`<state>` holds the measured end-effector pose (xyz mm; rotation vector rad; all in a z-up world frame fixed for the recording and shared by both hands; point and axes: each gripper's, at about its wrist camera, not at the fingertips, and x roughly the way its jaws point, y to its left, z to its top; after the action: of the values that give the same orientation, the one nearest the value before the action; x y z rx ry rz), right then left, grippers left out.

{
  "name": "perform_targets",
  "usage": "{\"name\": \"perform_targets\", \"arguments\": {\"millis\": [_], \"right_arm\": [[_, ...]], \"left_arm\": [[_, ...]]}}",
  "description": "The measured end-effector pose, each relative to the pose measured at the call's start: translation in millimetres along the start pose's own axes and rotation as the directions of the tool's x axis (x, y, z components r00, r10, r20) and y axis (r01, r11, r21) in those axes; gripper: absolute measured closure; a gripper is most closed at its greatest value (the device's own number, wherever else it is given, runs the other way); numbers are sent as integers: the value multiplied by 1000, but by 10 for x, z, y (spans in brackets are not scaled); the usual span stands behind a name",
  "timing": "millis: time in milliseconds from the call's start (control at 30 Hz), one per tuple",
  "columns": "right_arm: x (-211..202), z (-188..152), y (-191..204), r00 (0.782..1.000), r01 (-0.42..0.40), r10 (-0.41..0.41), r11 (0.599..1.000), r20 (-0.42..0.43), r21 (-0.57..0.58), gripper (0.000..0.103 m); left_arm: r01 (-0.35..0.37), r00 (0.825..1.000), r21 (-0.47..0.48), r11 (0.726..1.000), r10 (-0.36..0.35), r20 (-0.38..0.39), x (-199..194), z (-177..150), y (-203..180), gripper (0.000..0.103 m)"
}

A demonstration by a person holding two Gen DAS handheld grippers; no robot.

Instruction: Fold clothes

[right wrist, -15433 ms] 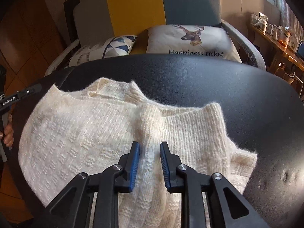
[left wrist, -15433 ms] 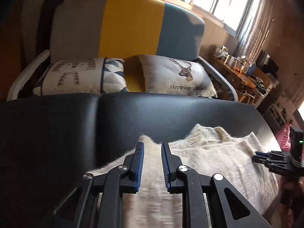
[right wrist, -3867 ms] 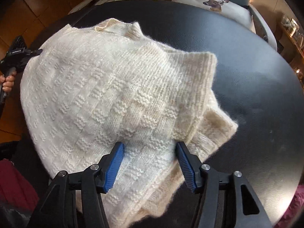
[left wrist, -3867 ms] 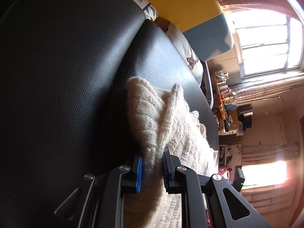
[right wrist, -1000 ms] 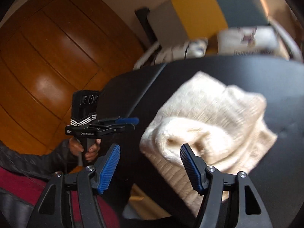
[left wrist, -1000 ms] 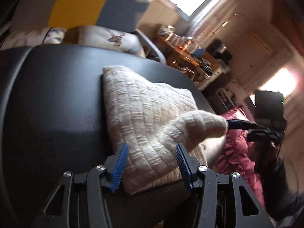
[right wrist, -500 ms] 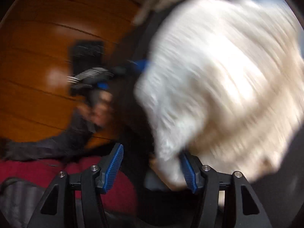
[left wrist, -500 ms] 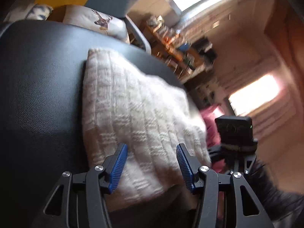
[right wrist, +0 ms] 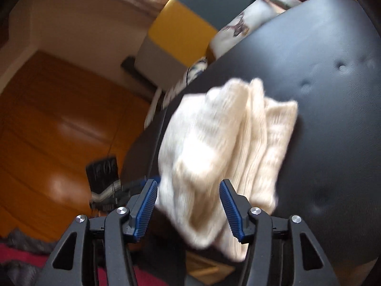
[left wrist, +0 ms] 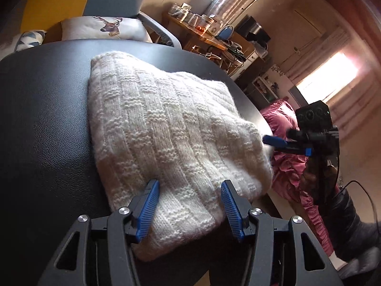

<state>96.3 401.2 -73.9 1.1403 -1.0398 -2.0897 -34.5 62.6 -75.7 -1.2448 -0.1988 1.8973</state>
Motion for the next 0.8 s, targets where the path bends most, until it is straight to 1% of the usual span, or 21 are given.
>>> {"name": "perform_targets", "arguments": {"millis": [67,100,200,267,300,367,400,433,500,533,567,600,667,733,800], "right_arm": [[147,87,-133,1000,19,-18,996,-8,87,47],[217,102,-192,1000,0,0,993,-7,119,47],[367,127,-312,999,-30,26,979,25,199,47],[484,150,-358,998,-54,49,969,27,241,47],[548,167,-394,999,-46,44,963,11,267,47],[712,191,-430,998,-1,18,948,-52,320,47],[777,198,-400,997,27,-5,953,-74,302,48],[821,207,-341,995,63,-41,963,-90,261,50],[900,223,-220,986,136,-117,975,-117,176,62],[928,228,-156,979,174,-157,975,-130,136,66],[952,232,-110,972,203,-187,973,-142,110,73],[977,238,-70,966,226,-211,970,-149,93,77],[1007,249,12,958,255,-243,965,-155,62,80],[1056,249,86,948,279,-271,960,-169,25,80],[1143,264,52,946,259,-247,965,-210,36,74]], "left_arm": [[1,1000,-14,1000,-1,13,-33,-26,-17,49],[3,1000,-20,1000,-2,21,-51,-37,-26,49],[-20,1000,24,1000,20,20,-69,-98,-116,48],[-33,999,52,998,33,10,-51,-135,-170,48],[-34,999,60,998,34,9,-50,-151,-198,48],[-20,1000,75,997,19,16,-80,-183,-281,48],[9,1000,96,995,-11,11,-95,-210,-348,48],[46,999,119,992,-46,2,-109,-240,-422,48],[80,997,181,980,-79,-13,-119,-342,-589,48],[98,995,203,974,-93,-34,-94,-399,-654,48],[118,993,223,968,-107,-59,-61,-457,-713,48],[120,991,239,964,-103,-80,-3,-513,-752,48],[102,991,265,959,-75,-113,128,-615,-799,48],[72,992,275,959,-40,-121,249,-679,-803,48],[36,995,266,963,-11,-94,314,-676,-766,48]]}}
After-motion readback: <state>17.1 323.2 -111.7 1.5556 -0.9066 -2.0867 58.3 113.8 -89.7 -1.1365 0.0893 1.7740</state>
